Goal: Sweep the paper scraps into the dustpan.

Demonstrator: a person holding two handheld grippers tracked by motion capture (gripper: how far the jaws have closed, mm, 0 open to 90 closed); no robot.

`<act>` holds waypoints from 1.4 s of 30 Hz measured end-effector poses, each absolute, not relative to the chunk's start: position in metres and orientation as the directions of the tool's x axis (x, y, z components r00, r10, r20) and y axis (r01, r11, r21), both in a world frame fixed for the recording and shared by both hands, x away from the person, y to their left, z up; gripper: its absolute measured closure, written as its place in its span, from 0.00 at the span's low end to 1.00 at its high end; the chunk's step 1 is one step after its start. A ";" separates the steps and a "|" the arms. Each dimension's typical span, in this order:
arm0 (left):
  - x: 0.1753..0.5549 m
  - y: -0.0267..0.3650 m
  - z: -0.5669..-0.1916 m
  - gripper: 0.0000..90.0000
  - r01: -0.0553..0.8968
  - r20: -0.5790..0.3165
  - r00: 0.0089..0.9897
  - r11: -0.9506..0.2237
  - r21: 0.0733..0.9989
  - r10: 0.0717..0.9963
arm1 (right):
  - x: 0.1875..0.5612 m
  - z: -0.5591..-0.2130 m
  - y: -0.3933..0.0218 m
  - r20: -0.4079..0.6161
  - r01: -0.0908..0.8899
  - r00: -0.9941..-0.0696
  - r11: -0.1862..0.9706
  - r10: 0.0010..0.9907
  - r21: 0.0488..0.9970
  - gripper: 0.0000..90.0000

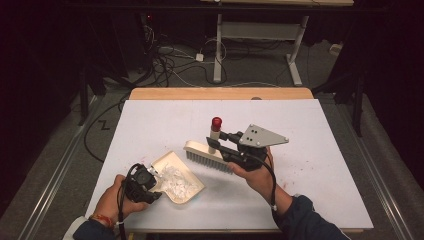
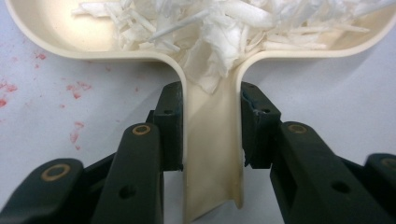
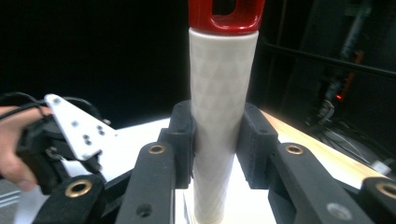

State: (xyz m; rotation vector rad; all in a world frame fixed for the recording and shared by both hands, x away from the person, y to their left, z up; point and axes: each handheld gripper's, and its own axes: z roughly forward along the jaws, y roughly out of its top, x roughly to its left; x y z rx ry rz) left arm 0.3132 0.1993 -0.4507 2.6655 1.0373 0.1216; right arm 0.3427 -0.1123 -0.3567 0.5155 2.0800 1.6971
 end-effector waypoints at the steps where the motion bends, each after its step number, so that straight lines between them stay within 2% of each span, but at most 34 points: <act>1: 0.313 0.199 -0.451 0.70 0.648 -0.020 0.741 -0.707 0.285 0.671 | 0.344 -0.357 -0.115 -0.086 0.027 -0.845 0.202 0.529 0.979 0.78; 12: 0.313 0.192 -0.449 0.70 0.641 -0.014 0.749 -0.719 0.268 0.663 | 0.342 -0.373 -0.142 -0.120 0.087 -0.822 0.330 0.556 0.940 0.78; 18: 0.316 0.189 -0.449 0.70 0.640 -0.015 0.750 -0.720 0.266 0.661 | 0.334 -0.380 -0.133 -0.086 0.097 -0.854 0.320 0.512 0.942 0.78; 21: 0.317 0.188 -0.449 0.70 0.643 -0.018 0.747 -0.717 0.269 0.664 | 0.325 -0.380 -0.123 -0.106 0.080 -0.863 0.340 0.494 0.937 0.78; 24: 0.318 0.189 -0.450 0.70 0.644 -0.020 0.747 -0.716 0.270 0.664 | 0.326 -0.377 -0.119 -0.048 0.102 -0.885 0.294 0.463 0.950 0.78; 28: 0.319 0.190 -0.450 0.70 0.644 -0.026 0.748 -0.715 0.272 0.663 | 0.320 -0.374 -0.113 -0.077 0.073 -0.894 0.311 0.442 0.948 0.78; 30: 0.319 0.190 -0.450 0.70 0.643 -0.029 0.749 -0.715 0.274 0.662 | 0.321 -0.370 -0.118 -0.053 0.079 -0.901 0.283 0.431 0.956 0.78; 34: 0.319 0.190 -0.450 0.70 0.643 -0.029 0.748 -0.715 0.275 0.663 | 0.323 -0.360 -0.132 -0.071 0.058 -0.880 0.254 0.469 0.965 0.78; 42: 0.318 0.191 -0.450 0.70 0.649 -0.031 0.742 -0.707 0.282 0.669 | 0.335 -0.351 -0.158 -0.057 0.081 -0.852 0.239 0.520 0.968 0.78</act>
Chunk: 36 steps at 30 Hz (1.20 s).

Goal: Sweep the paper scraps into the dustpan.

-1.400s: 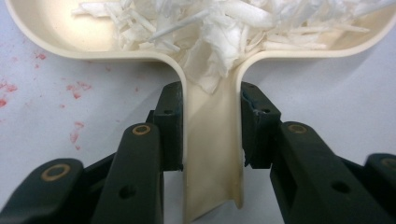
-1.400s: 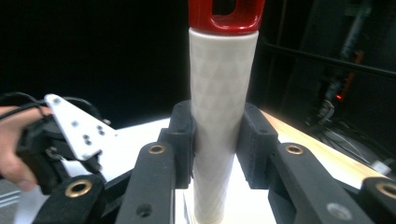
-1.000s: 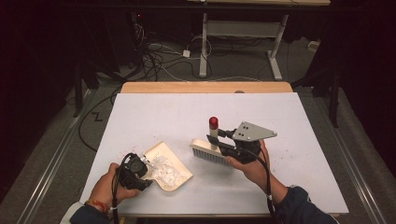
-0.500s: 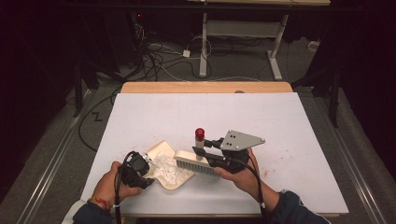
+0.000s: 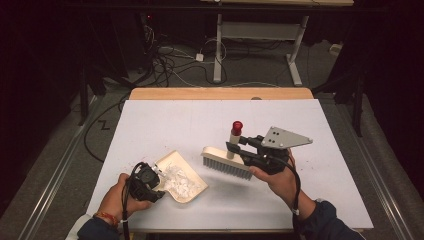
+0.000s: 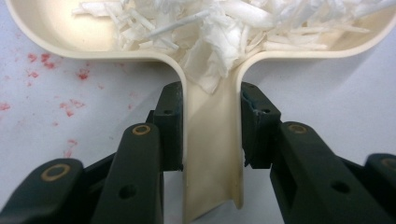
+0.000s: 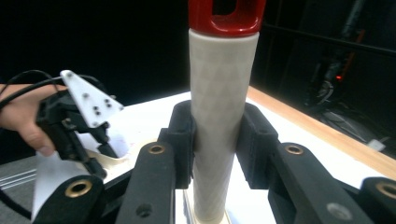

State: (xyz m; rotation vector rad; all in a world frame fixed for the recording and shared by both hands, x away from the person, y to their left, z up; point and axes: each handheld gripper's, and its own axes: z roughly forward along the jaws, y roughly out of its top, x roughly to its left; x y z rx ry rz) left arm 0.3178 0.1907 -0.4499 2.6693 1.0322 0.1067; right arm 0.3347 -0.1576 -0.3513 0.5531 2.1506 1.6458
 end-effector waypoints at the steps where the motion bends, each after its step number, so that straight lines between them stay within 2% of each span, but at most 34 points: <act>1: 0.318 0.191 -0.450 0.70 0.647 -0.028 0.744 -0.709 0.282 0.667 | 0.336 -0.350 -0.161 -0.056 0.084 -0.847 0.237 0.529 0.968 0.78; 9: 0.321 0.198 -0.449 0.70 0.672 -0.029 0.713 -0.671 0.314 0.701 | 0.348 -0.350 -0.197 -0.027 0.137 -0.815 0.237 0.578 0.962 0.78; 18: 0.324 0.205 -0.449 0.70 0.687 -0.034 0.696 -0.651 0.322 0.717 | 0.354 -0.353 -0.221 -0.077 0.155 -0.741 0.282 0.667 0.947 0.78; 32: 0.327 0.214 -0.452 0.70 0.711 -0.038 0.665 -0.616 0.338 0.746 | 0.347 -0.346 -0.244 -0.062 0.176 -0.751 0.290 0.657 0.941 0.78; 36: 0.328 0.216 -0.452 0.70 0.721 -0.038 0.649 -0.599 0.348 0.760 | 0.340 -0.346 -0.251 -0.086 0.180 -0.749 0.327 0.657 0.928 0.78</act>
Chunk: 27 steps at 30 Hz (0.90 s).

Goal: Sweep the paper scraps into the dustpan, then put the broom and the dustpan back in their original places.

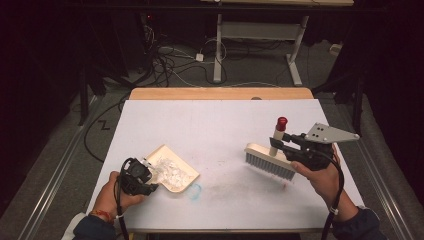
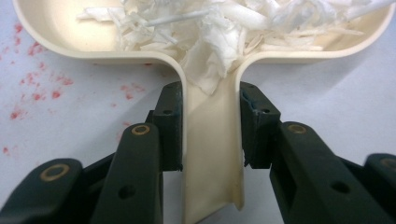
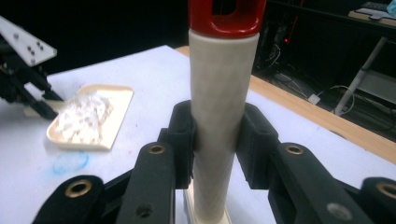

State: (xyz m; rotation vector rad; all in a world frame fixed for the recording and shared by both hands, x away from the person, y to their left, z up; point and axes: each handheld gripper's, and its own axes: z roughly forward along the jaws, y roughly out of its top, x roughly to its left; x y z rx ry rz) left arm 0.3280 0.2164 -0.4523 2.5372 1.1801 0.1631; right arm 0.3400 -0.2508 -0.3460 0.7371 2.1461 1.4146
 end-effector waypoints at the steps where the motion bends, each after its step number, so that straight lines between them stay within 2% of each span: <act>1: 0.329 0.217 -0.453 0.70 0.724 -0.037 0.646 -0.595 0.350 0.763 | 0.339 -0.347 -0.252 -0.088 0.181 -0.751 0.332 0.654 0.926 0.78; 15: 0.337 0.230 -0.455 0.70 0.765 -0.039 0.565 -0.506 0.399 0.824 | 0.319 -0.349 -0.279 -0.047 0.216 -0.798 0.358 0.601 0.908 0.78; 27: 0.348 0.234 -0.457 0.70 0.791 -0.048 0.485 -0.415 0.449 0.873 | 0.314 -0.343 -0.299 0.039 0.271 -0.849 0.370 0.528 0.889 0.78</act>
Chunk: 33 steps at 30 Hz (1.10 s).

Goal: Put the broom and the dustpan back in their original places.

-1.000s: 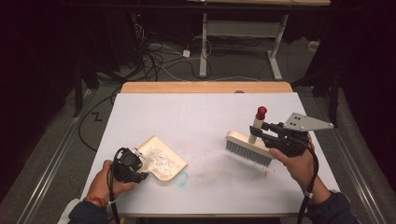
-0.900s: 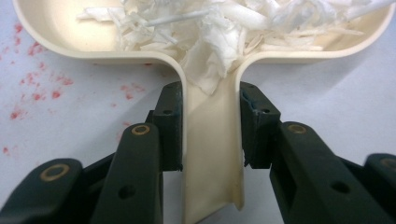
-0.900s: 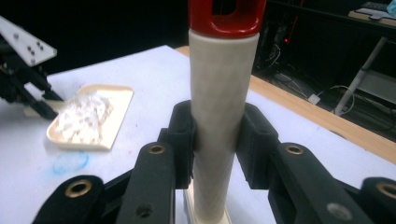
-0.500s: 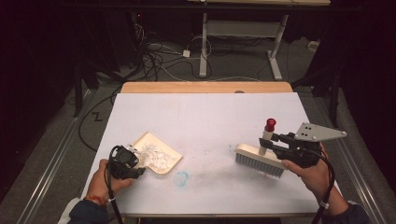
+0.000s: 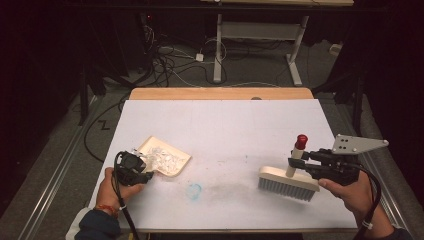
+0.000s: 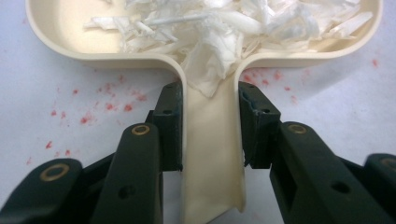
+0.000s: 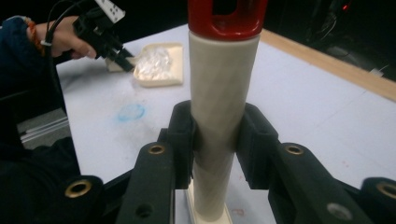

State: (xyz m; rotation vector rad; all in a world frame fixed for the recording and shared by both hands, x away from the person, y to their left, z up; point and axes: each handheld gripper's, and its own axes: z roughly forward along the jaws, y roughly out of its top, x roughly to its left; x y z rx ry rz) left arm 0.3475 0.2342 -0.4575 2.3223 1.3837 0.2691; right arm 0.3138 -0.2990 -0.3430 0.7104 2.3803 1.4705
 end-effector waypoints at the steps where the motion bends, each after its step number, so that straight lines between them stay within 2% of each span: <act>1: 0.348 0.234 -0.458 0.70 0.794 -0.046 0.481 -0.412 0.446 0.876 | 0.315 -0.344 -0.300 0.041 0.278 -0.850 0.380 0.526 0.882 0.78; 13: 0.349 0.229 -0.462 0.69 0.817 -0.048 0.403 -0.336 0.468 0.914 | 0.343 -0.359 -0.310 0.105 0.357 -0.810 0.343 0.577 0.869 0.77; 14: 0.348 0.227 -0.462 0.67 0.822 -0.059 0.394 -0.322 0.469 0.917 | 0.345 -0.359 -0.310 0.102 0.356 -0.808 0.343 0.580 0.869 0.77; 18: 0.344 0.217 -0.463 0.45 0.822 -0.054 0.410 -0.343 0.455 0.910 | 0.352 -0.361 -0.308 0.087 0.358 -0.792 0.344 0.604 0.868 0.76; 30: 0.324 0.205 -0.460 0.40 0.799 -0.072 0.462 -0.380 0.467 0.884 | 0.380 -0.371 -0.300 0.089 0.393 -0.727 0.307 0.681 0.867 0.71; 33: 0.320 0.206 -0.459 0.35 0.777 -0.046 0.470 -0.388 0.496 0.882 | 0.386 -0.373 -0.296 0.088 0.399 -0.717 0.305 0.691 0.864 0.71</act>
